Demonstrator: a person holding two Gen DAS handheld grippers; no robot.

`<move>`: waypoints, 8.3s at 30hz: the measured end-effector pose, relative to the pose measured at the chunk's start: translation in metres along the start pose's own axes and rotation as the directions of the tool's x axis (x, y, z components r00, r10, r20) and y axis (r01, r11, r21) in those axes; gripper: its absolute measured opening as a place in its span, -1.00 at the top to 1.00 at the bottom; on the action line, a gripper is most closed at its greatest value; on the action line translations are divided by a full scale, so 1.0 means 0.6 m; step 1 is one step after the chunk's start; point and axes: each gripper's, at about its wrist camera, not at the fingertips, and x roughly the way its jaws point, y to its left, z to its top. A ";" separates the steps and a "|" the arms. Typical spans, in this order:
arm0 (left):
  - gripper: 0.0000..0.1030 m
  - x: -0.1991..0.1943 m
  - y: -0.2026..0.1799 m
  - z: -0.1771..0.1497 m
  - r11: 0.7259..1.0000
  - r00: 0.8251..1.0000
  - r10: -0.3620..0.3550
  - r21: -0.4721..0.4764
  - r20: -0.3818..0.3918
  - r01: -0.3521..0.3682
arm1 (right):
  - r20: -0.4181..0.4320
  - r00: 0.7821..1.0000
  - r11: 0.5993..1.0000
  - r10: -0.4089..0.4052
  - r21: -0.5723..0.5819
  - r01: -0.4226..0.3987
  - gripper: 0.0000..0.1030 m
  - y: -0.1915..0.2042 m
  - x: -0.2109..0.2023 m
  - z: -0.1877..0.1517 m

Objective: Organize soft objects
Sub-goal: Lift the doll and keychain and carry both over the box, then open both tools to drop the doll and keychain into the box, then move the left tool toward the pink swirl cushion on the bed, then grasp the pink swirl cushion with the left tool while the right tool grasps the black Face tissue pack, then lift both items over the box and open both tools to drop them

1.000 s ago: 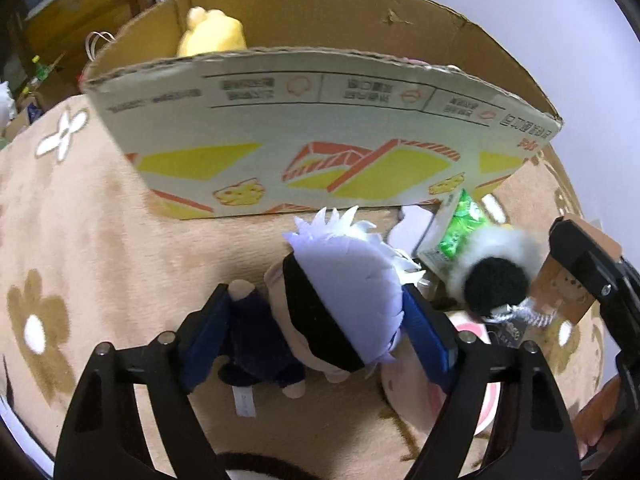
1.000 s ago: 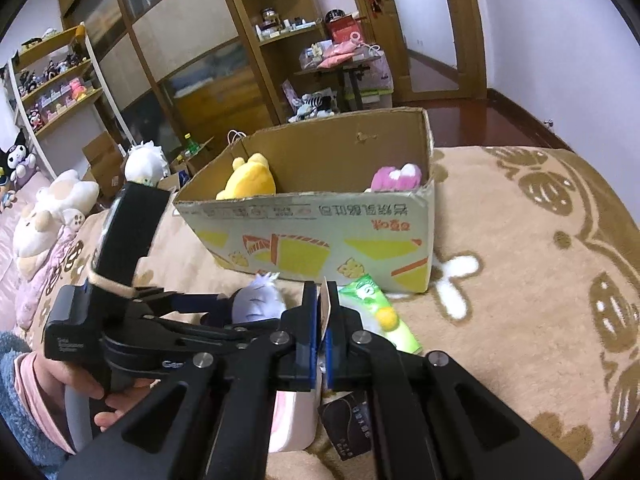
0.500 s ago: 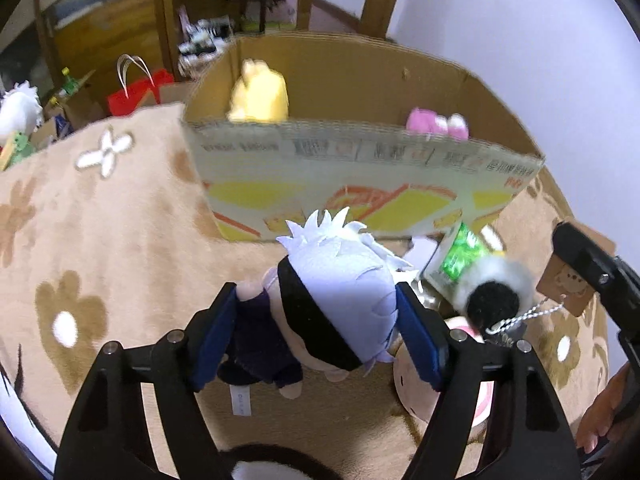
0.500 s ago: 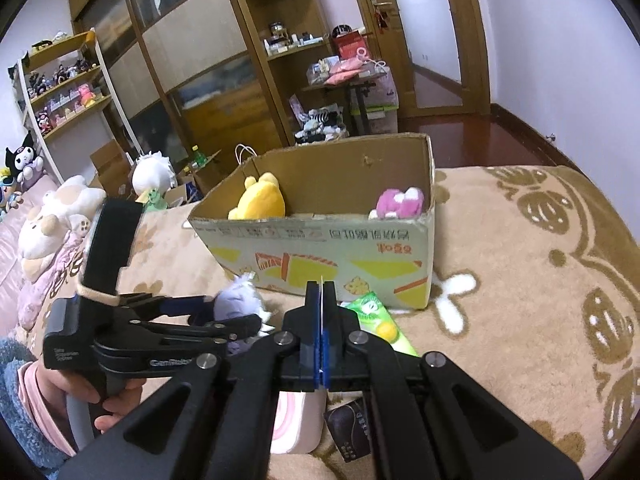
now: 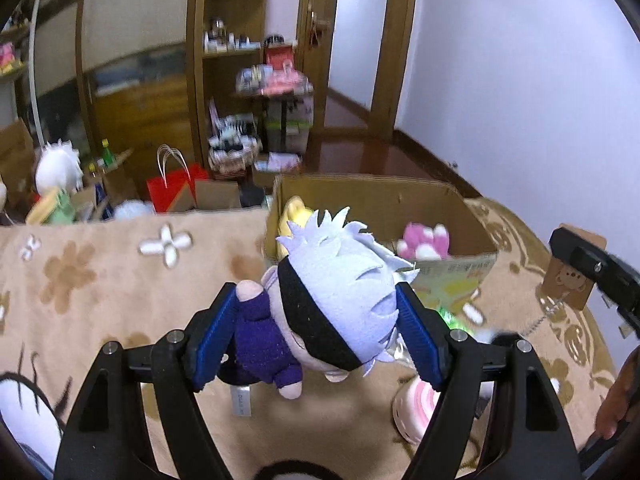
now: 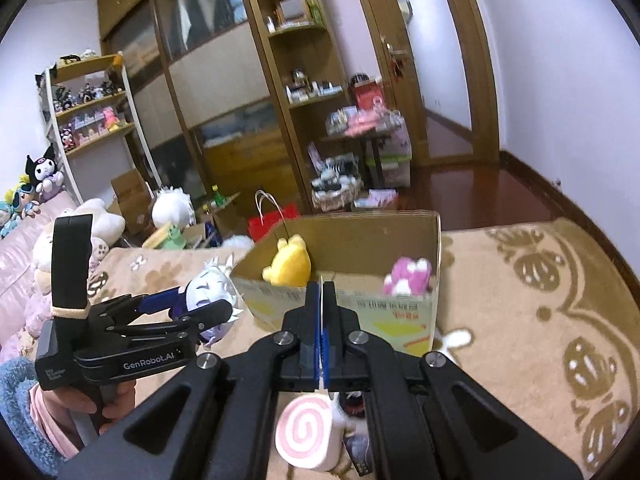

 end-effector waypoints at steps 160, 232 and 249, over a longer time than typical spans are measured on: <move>-0.93 0.169 -0.167 -0.182 0.968 0.837 -0.042 0.184 -0.546 0.169 | -0.561 0.827 0.988 -0.033 0.108 0.112 -0.76 -0.119 0.135 -0.189; 0.20 -0.042 -0.066 -0.071 0.974 0.987 0.149 0.167 0.056 -0.156 | -0.020 0.957 0.953 -0.290 -0.098 0.286 -0.44 -0.028 -0.022 -0.064; 0.20 -0.024 -0.063 -0.014 0.978 0.972 0.147 0.121 0.184 -0.171 | 0.135 0.929 0.936 -0.344 -0.029 0.351 -0.44 -0.026 -0.005 -0.020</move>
